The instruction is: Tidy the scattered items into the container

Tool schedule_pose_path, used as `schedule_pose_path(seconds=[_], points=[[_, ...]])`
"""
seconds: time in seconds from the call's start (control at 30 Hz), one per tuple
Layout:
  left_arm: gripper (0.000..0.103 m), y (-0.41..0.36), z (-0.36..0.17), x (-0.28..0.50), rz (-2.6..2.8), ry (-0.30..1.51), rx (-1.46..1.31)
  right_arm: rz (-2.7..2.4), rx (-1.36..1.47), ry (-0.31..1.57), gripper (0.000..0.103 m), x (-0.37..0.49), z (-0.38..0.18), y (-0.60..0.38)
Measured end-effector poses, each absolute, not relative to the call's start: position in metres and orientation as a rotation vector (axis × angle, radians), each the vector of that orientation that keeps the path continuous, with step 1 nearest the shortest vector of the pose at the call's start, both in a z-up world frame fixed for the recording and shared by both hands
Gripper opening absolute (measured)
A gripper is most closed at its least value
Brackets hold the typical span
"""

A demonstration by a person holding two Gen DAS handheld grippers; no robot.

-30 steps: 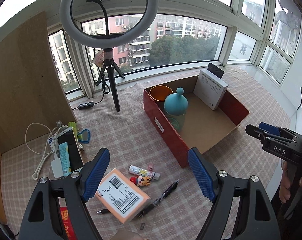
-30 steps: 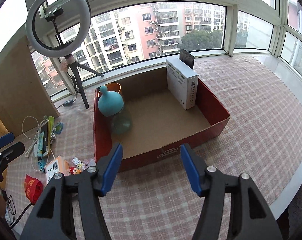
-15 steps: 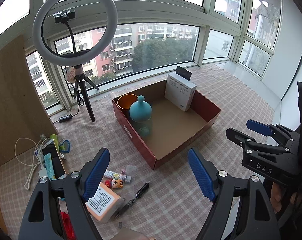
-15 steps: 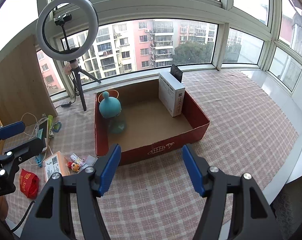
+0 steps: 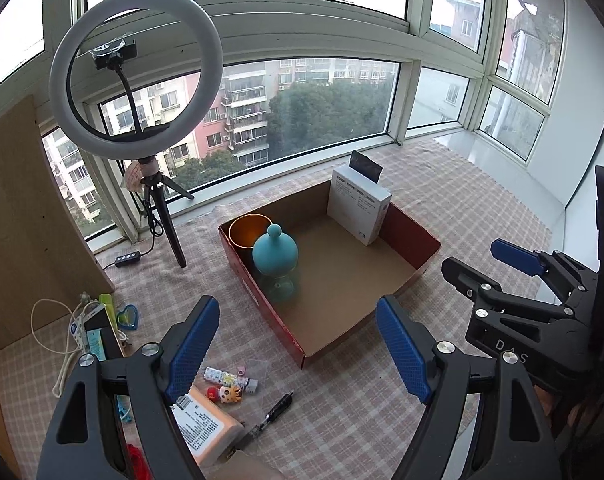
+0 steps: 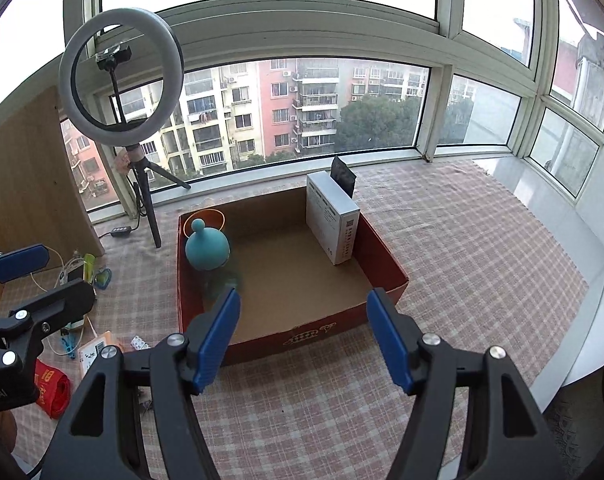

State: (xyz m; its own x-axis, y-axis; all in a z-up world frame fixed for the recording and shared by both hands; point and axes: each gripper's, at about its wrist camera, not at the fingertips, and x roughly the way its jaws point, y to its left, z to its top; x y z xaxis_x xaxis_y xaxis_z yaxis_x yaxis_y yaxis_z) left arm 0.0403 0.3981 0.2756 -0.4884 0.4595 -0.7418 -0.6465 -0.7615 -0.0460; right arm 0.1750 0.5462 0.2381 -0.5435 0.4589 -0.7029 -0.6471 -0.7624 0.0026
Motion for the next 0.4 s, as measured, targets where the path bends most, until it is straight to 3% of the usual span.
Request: schedule_pose_path(seconds=[0.4], points=[[0.08, 0.3967, 0.2709, 0.0361, 2.26, 0.314, -1.039, 2.287, -0.973, 0.339, 0.065, 0.1667, 0.2292, 0.5437]])
